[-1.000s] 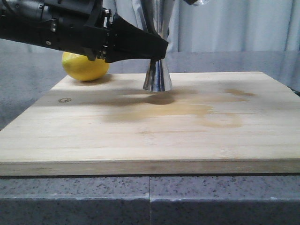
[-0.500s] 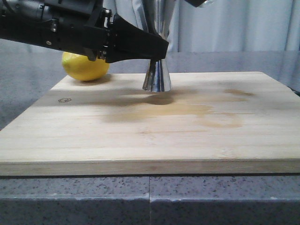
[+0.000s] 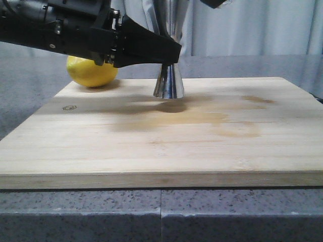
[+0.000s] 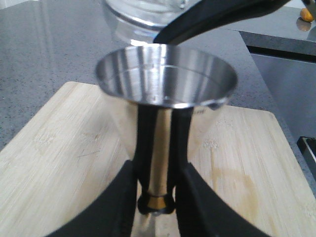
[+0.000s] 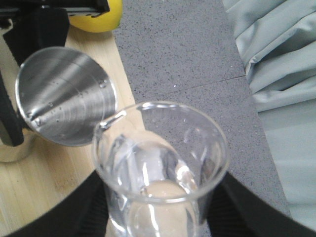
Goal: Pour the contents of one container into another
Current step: 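Carry the cup above the jigger held by the left gripper, then tilt the cup with the right gripper, pouring liquid into the jigger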
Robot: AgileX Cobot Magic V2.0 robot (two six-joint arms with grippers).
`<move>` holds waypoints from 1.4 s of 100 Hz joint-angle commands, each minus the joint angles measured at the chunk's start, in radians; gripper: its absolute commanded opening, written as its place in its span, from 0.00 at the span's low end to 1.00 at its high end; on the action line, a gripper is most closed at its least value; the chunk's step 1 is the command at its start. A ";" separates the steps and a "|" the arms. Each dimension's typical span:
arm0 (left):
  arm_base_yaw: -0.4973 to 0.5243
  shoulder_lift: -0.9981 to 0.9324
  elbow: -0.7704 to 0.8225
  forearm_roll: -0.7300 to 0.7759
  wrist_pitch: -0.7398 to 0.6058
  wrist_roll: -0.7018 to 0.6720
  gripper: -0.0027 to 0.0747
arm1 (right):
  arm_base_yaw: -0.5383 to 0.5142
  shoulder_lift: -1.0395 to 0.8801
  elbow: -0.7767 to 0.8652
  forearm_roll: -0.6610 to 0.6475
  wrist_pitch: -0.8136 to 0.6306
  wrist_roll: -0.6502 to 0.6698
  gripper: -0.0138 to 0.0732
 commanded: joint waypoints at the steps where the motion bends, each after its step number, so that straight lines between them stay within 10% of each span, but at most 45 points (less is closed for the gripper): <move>1: -0.001 -0.054 -0.028 -0.067 0.068 0.002 0.24 | 0.001 -0.028 -0.036 -0.024 -0.060 -0.011 0.45; 140: -0.001 -0.054 -0.028 -0.067 0.068 0.002 0.24 | 0.034 0.032 -0.076 -0.141 -0.016 -0.021 0.45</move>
